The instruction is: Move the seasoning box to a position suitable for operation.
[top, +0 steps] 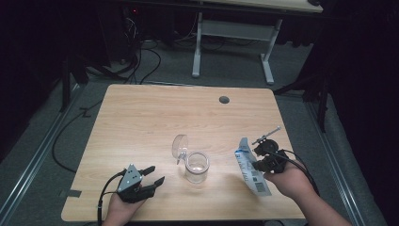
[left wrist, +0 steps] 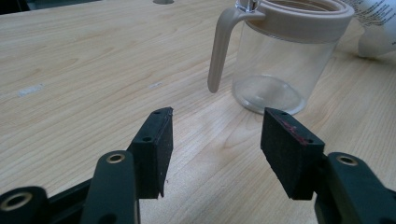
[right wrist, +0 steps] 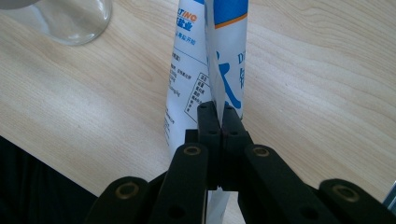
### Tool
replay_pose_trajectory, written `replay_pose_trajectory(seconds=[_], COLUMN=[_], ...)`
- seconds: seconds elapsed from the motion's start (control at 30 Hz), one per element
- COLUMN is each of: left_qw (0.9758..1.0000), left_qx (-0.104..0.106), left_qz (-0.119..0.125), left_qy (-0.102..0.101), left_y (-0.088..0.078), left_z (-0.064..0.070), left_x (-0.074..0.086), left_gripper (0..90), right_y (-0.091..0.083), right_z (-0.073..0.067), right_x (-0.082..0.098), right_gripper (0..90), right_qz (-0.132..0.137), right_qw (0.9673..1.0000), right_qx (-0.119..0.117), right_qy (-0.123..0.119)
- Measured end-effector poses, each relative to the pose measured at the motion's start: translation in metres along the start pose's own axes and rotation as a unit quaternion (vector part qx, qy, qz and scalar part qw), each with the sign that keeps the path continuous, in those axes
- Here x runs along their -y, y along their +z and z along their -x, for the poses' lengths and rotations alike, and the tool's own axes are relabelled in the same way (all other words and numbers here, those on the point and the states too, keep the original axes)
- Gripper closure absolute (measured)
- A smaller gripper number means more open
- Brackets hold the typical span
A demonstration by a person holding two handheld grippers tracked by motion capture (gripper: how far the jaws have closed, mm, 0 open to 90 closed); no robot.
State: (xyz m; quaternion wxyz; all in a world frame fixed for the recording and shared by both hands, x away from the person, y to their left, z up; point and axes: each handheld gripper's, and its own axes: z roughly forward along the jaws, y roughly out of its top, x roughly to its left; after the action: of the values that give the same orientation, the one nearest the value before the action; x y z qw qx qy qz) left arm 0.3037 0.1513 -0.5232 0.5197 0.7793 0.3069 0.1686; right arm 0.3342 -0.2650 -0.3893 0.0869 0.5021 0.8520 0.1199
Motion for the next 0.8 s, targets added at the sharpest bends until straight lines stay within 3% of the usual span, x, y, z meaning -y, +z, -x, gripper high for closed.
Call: replay_pose_trajectory(seconds=[0.63, 0.8], left_qw=[0.9999, 0.9994], left_qx=[0.007, 0.005], left_qz=[0.003, 0.002], left_qy=[0.012, 0.034], left_y=[0.0013, 0.0019], left_z=[0.0038, 0.0092], left_x=[-0.0001, -0.0006], left_gripper=[45.0, 45.5], right_y=[-0.0032, -0.0002], right_z=[-0.0012, -0.0007], right_x=[-0.0108, -0.0082], right_gripper=[90.0, 90.0], right_qz=[-0.041, -0.056], right_qw=[0.9991, 0.9983], right_qx=[-0.013, -0.013], right_qy=[0.000, -0.009])
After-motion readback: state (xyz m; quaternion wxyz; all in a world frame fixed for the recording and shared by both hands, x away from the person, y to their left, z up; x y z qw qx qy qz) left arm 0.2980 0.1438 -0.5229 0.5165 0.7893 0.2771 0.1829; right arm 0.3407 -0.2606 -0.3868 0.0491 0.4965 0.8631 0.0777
